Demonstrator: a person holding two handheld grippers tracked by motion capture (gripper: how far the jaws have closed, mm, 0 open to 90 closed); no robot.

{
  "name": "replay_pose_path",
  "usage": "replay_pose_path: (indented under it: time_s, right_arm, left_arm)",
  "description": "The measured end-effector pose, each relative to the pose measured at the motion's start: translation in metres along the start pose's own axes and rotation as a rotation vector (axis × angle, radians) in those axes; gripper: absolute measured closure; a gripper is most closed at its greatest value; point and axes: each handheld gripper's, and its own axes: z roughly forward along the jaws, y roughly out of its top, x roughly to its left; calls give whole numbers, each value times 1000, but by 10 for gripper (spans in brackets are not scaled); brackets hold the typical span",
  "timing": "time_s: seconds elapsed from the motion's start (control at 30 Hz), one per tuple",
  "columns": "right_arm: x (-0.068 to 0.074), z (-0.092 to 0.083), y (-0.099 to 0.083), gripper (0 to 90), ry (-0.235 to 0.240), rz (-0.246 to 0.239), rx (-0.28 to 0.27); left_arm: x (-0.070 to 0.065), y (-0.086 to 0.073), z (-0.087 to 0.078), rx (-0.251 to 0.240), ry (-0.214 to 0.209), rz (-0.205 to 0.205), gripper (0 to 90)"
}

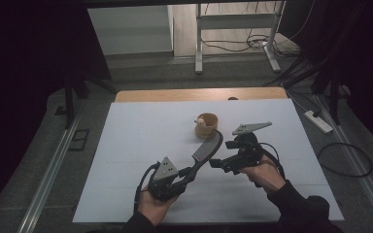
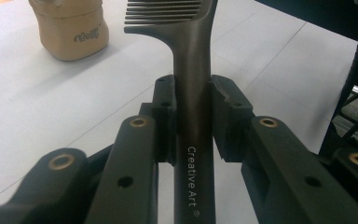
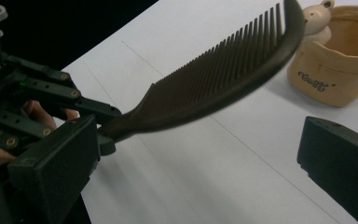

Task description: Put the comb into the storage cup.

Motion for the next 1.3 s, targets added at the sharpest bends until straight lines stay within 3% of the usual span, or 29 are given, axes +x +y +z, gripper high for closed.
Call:
replay_pose_path:
  time_s: [0.8,0.97,1.17,1.3]
  right_arm:
    - [-3,22,10,0,45,85,45]
    - [-6,18,10,158,65,126,9]
    - [-8,15,9,393,84,135,-5]
    - [-10,13,9,500,107,150,-17]
  left_arm:
    - [-2,0,1,-5,-2,1,721]
    - [-2,-1,1,-1,11,1,721]
    - [-2,-1,1,7,25,5,721]
    - [-2,-2,2,11,32,8,722]
